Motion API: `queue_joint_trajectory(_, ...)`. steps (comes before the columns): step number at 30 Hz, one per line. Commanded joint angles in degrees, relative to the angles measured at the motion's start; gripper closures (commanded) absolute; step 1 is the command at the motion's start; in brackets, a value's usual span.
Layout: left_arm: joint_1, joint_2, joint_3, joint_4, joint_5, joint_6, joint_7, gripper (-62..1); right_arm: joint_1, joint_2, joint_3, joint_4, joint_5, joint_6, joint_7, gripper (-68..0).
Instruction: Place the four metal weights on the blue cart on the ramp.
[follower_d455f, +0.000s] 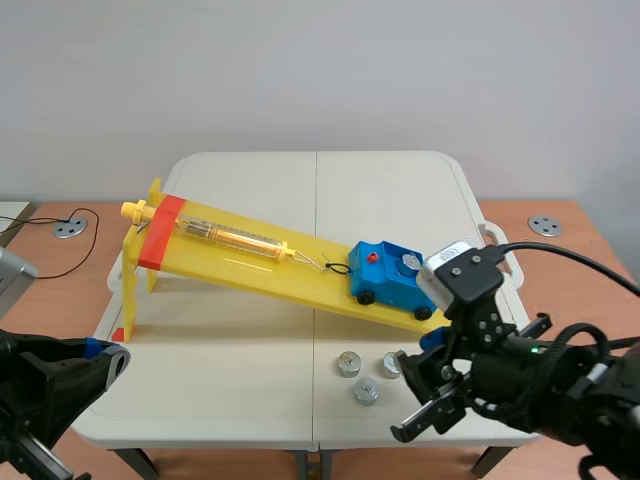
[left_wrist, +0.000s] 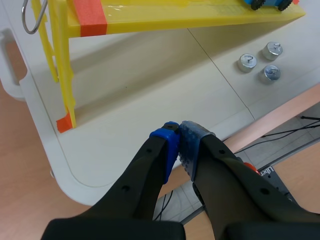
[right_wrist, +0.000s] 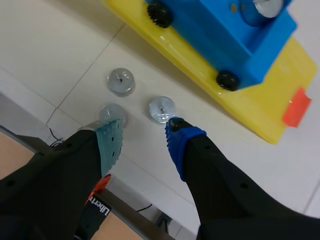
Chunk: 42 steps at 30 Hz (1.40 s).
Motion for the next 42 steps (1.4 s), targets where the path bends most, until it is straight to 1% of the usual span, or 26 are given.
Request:
queue_joint_trajectory(1,-1.14,0.44,-0.68,3.80,-4.24,-1.14,-5.53,-3.2,4.87,0.22,-0.79,1.38,0.42,-1.51,8.35,-24.5)
queue_joint_trajectory(5,-1.14,0.44,-0.68,3.80,-4.24,-1.14,-5.51,-3.2,6.82,-0.81,-4.20,-2.14,-2.16,-3.96,9.66,-25.1)
queue_joint_trajectory(9,-1.14,0.44,-0.68,3.80,-4.24,-1.14,-5.51,-3.2,8.13,-1.90,-6.64,-4.66,-3.54,-4.87,10.49,-25.1)
queue_joint_trajectory(14,-1.14,0.44,-0.68,3.80,-4.24,-1.14,-5.51,-3.2,8.52,-3.28,-8.81,-6.12,-5.51,-6.47,11.43,-25.1)
queue_joint_trajectory(18,-1.14,0.44,-0.68,3.80,-4.24,-1.14,-5.51,-3.2,9.42,-3.91,-10.40,-7.72,-6.12,-7.37,11.85,-25.1)
queue_joint_trajectory(24,-1.14,0.44,-0.68,3.80,-4.24,-1.14,-5.51,-3.1,11.37,-4.00,-12.02,-10.05,-7.02,-10.34,12.00,-25.1)
queue_joint_trajectory(30,-1.14,0.44,-0.68,3.80,-4.24,-1.14,-5.53,-3.1,11.32,-4.00,-12.02,-10.58,-7.08,-10.29,12.00,-25.0)
queue_joint_trajectory(39,-1.16,0.44,-0.68,3.80,-4.24,-1.14,-5.53,-3.1,11.34,-4.31,-12.02,-14.75,-7.08,-10.23,12.90,-24.3)
queue_joint_trajectory(42,-1.16,0.44,-0.68,3.80,-4.24,-1.14,-5.53,-3.2,11.34,-4.28,-12.02,-15.30,-7.08,-10.25,12.87,-19.7)
